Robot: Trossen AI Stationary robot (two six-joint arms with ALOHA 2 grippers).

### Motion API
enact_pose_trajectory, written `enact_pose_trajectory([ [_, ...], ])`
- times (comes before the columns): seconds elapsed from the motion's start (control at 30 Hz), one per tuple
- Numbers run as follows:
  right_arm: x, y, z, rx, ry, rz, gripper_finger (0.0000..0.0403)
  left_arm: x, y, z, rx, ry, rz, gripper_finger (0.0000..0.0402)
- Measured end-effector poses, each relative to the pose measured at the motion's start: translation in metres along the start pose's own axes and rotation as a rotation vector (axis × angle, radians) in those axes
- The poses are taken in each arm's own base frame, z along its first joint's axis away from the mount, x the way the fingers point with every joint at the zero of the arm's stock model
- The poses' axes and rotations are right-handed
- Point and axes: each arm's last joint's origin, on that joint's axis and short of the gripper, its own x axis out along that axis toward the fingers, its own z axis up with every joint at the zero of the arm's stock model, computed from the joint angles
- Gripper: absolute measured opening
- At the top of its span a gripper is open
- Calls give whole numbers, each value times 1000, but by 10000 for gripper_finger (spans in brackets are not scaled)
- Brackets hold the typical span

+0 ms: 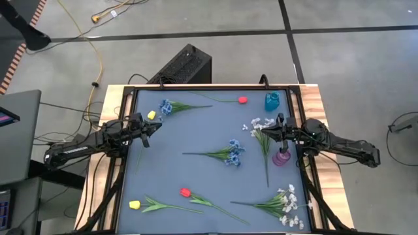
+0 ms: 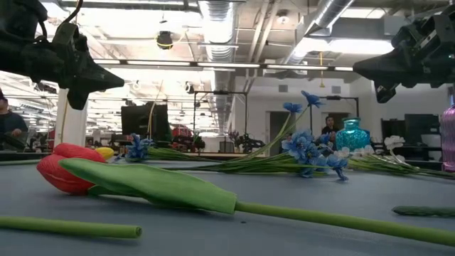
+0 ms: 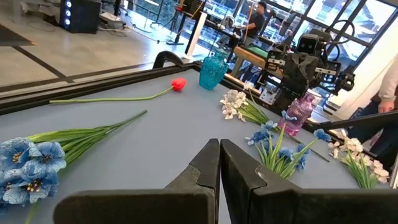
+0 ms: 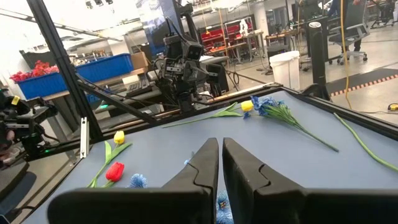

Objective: Sort flowers into vase by color

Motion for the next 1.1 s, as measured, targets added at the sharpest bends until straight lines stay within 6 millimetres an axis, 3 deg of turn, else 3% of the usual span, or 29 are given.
enact_pose_trajectory([
  [0.43, 0, 0, 0, 0, 0, 0, 52, 0, 1, 1, -180, -32, 50, 0],
  [0.7, 0, 0, 1, -1, -7, 2, 52, 0, 1, 1, -186, -25, 38, 0],
  [1.1, -2, 5, 18, -20, -136, 28, 52, 0, -1, 3, -154, -34, -21, 0],
])
